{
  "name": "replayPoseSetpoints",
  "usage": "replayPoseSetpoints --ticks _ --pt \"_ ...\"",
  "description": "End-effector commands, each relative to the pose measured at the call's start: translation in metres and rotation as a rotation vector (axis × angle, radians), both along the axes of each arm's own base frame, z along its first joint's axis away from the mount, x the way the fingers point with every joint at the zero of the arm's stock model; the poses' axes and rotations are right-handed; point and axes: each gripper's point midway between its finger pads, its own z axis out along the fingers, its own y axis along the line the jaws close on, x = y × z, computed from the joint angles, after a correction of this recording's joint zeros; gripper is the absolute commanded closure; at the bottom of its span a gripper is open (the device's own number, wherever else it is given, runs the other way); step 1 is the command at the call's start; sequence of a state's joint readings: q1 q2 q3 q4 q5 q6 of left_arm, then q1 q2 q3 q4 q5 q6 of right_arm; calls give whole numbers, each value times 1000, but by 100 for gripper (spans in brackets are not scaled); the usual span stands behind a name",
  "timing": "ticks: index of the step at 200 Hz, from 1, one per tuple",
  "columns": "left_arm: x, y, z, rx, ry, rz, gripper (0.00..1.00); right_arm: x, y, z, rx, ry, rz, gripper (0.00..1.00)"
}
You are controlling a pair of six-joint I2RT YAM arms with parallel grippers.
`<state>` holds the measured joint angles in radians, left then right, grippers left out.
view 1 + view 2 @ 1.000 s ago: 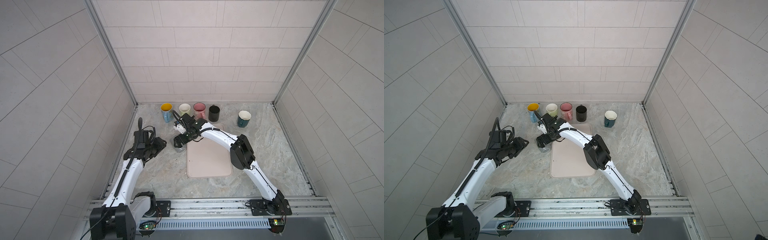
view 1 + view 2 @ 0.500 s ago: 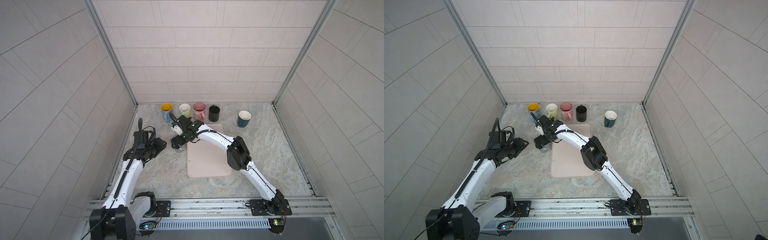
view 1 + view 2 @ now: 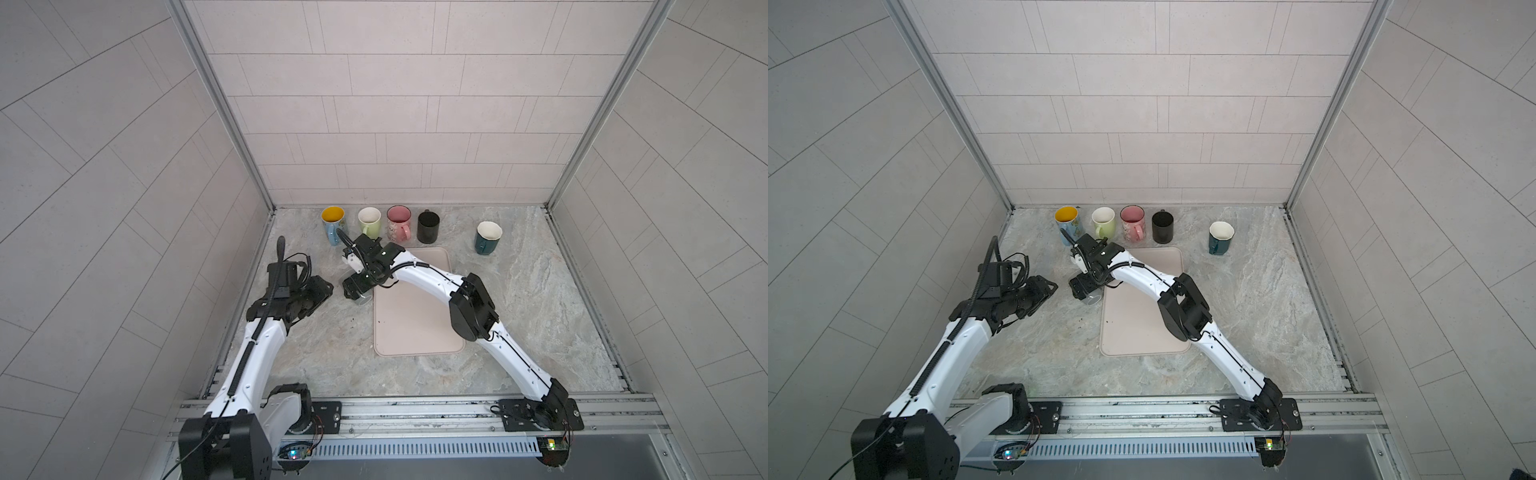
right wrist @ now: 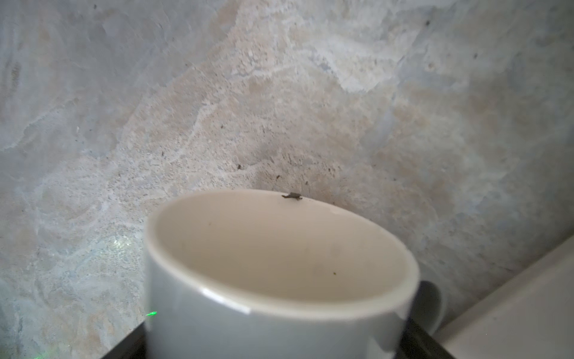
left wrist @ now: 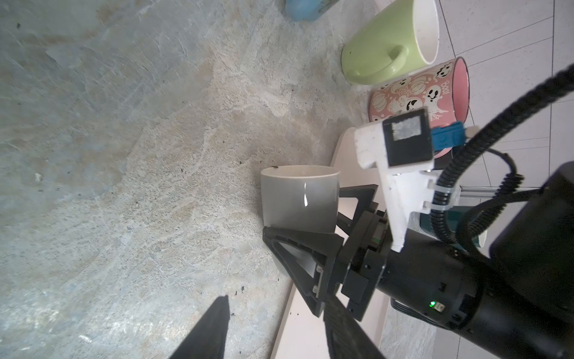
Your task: Turn the mug right side up
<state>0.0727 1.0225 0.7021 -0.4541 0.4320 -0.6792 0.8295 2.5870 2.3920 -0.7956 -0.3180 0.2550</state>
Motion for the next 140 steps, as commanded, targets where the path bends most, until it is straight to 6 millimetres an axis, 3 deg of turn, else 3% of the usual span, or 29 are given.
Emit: replayPoseSetpoints --ticks 1,43,65,102,127,140 --pt "2 4 8 18 -19 1 45 -2 -2 -11 -40 -5 -3 7" --pt "1 4 7 24 -15 1 45 -2 -2 -13 -49 -7 1 14" --pt "1 4 7 25 -16 1 45 -3 -3 -10 -51 -11 4 25" --pt "1 4 7 24 -20 3 45 -4 -5 -3 -49 -15 10 60" --pt "1 4 7 22 -23 4 45 -3 -8 4 -46 -19 -1 100" --pt "1 4 8 21 -26 4 45 -1 -10 10 -40 -17 -19 100"
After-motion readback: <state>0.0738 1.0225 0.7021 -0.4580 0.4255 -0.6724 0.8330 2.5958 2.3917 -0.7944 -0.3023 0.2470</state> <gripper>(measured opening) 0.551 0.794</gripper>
